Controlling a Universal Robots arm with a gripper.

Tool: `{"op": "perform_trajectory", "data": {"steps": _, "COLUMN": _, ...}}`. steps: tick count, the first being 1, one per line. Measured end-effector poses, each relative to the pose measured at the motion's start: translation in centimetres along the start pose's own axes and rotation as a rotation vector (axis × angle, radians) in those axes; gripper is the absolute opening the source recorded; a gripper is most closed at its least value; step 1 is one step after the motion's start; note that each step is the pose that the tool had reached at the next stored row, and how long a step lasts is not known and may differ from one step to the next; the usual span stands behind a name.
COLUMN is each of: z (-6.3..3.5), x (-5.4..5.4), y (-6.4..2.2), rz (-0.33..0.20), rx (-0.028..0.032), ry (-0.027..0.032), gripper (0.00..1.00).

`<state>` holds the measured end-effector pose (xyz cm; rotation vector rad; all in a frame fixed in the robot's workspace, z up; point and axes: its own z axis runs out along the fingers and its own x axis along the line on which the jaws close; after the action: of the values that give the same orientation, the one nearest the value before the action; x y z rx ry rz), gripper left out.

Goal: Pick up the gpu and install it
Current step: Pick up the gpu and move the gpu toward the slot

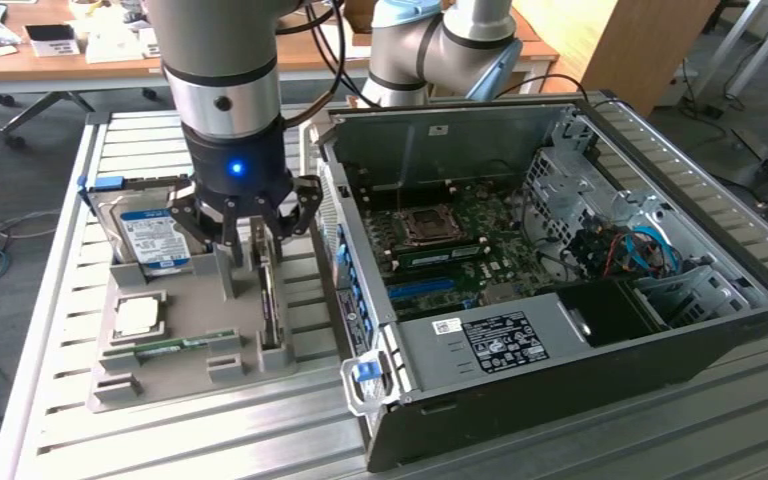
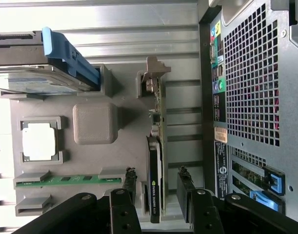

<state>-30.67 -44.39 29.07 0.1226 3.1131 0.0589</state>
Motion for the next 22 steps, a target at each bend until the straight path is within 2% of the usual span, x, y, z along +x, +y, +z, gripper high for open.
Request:
{"op": "perform_trajectory", "data": {"steps": 17, "z": 0.23, "x": 0.0, "y": -0.01, "rz": 0.0, "rx": 0.0002, "ry": 0.0002, "gripper": 0.47}}
{"op": "perform_trajectory", "data": {"steps": 22, "z": 0.75, "x": 0.01, "y": -0.03, "rz": 0.0, "rx": 0.0001, "ry": 0.0, "gripper": 0.47}}
